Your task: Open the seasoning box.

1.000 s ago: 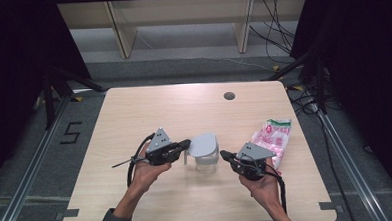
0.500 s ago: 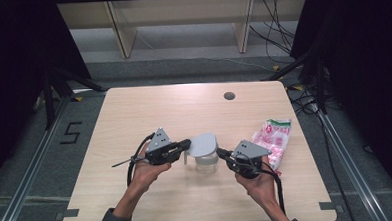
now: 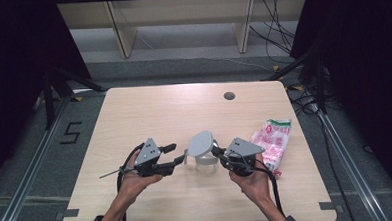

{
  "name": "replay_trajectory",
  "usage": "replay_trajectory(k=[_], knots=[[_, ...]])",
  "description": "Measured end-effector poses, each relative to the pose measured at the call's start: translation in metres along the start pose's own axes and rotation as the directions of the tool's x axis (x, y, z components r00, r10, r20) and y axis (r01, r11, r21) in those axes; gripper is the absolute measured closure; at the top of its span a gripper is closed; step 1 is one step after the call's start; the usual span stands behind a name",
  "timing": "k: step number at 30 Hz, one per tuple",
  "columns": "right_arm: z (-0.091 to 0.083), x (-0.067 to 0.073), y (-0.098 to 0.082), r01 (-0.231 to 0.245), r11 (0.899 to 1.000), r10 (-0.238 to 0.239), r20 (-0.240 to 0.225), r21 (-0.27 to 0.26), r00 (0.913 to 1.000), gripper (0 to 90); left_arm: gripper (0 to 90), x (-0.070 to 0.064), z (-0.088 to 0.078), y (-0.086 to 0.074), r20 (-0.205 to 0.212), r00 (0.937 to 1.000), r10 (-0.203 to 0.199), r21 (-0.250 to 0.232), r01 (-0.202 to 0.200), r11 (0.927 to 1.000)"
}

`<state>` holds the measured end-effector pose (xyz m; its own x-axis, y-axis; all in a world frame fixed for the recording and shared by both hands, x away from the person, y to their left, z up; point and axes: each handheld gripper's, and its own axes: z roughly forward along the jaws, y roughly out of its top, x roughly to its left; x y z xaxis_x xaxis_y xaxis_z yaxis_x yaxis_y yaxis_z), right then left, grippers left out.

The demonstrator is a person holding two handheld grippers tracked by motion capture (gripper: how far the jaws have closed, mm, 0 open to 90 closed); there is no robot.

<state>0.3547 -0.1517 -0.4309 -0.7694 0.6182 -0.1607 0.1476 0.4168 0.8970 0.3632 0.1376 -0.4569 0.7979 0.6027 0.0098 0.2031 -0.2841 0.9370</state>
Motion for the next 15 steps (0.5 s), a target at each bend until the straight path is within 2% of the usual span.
replay_trajectory(k=[3,5,6,7,10,11,15], knots=[[0.003,0.003,0.004,0.001,1.0,-0.001,0.002,-0.008,1.0,90.0,43.3,0.001,-0.006,-0.013,-0.015,0.9998,-0.013,0.02,0.013,0.9997],[0.005,0.005,0.007,0.015,1.0,-0.015,-0.01,-0.013,0.9998,90.0,42.1,0.001,-0.008,-0.022,-0.036,0.9983,-0.046,0.008,0.046,0.9989],[0.005,0.007,0.008,-0.001,1.0,0.0,-0.004,-0.019,1.0,90.0,42.0,0.001,-0.008,-0.024,-0.04,0.998,-0.048,0.017,0.049,0.9987],[0.006,0.007,0.01,0.011,1.0,-0.011,-0.022,-0.014,0.9997,90.0,41.9,0.0,-0.009,-0.028,-0.041,0.9978,-0.052,0.02,0.052,0.9984],[0.01,0.011,0.014,0.033,0.999,-0.034,-0.023,-0.021,0.9992,90.0,38.8,-0.001,-0.01,-0.033,-0.046,0.9961,-0.076,0.015,0.077,0.9969],[0.012,0.013,0.015,0.025,1.0,-0.026,-0.026,-0.017,0.9993,90.0,37.7,-0.002,-0.011,-0.035,-0.055,0.9958,-0.073,0.023,0.074,0.997],[0.017,0.018,0.019,0.046,0.999,-0.047,-0.039,-0.014,0.9982,90.0,37.2,-0.004,-0.01,-0.039,-0.042,0.9961,-0.077,0.022,0.078,0.9967]])
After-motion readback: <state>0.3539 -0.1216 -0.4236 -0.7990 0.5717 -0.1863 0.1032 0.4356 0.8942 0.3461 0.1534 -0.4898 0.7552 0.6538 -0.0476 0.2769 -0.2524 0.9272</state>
